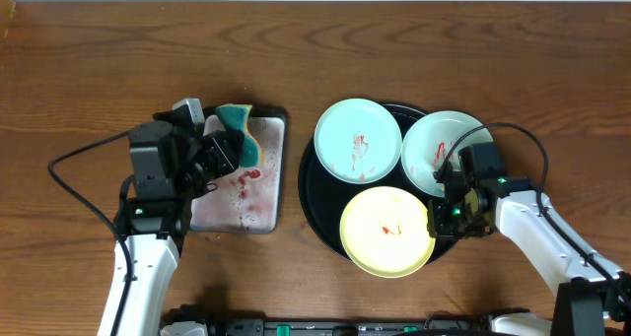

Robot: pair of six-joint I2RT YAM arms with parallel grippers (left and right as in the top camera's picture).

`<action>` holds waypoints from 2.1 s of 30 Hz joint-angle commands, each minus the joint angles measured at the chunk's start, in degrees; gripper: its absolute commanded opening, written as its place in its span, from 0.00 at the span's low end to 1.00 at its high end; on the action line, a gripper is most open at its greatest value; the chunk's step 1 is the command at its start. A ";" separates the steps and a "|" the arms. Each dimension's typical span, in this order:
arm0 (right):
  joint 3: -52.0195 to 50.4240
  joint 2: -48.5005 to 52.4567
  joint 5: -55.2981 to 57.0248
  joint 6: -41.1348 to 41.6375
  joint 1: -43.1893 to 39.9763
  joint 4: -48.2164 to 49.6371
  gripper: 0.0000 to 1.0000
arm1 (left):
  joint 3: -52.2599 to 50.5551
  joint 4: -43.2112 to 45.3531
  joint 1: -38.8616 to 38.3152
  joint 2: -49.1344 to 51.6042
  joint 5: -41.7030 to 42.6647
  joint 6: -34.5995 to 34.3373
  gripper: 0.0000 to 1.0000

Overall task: Clean dirty plates on tray and stack at the side
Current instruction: 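Dip and rub the sponge in the soapy sink tray with left gripper, then scrub the yellow plate with the sponge while right gripper holds it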

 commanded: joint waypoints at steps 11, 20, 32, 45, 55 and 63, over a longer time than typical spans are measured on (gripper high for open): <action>-0.26 0.28 -0.04 0.04 -0.46 0.15 0.01 | -0.42 0.31 0.35 0.00 0.81 0.90 0.07; -0.28 0.28 -0.04 0.04 -0.46 0.17 0.01 | -0.42 -1.20 0.35 0.00 0.72 6.27 0.07; -0.26 0.28 -0.04 0.04 -0.46 0.76 0.01 | -0.39 -10.62 -4.66 3.04 -19.37 9.73 0.07; -0.26 0.28 -0.04 0.04 -0.46 0.70 0.01 | 12.33 -24.98 -9.14 16.13 -24.59 16.50 0.07; -0.26 0.28 -0.04 0.04 -0.46 0.35 0.01 | 14.64 -28.15 -18.43 16.52 -24.57 17.09 0.07; -0.26 0.28 -0.07 0.04 -0.46 0.37 0.01 | 14.64 -22.01 -34.25 16.70 -18.21 12.81 0.07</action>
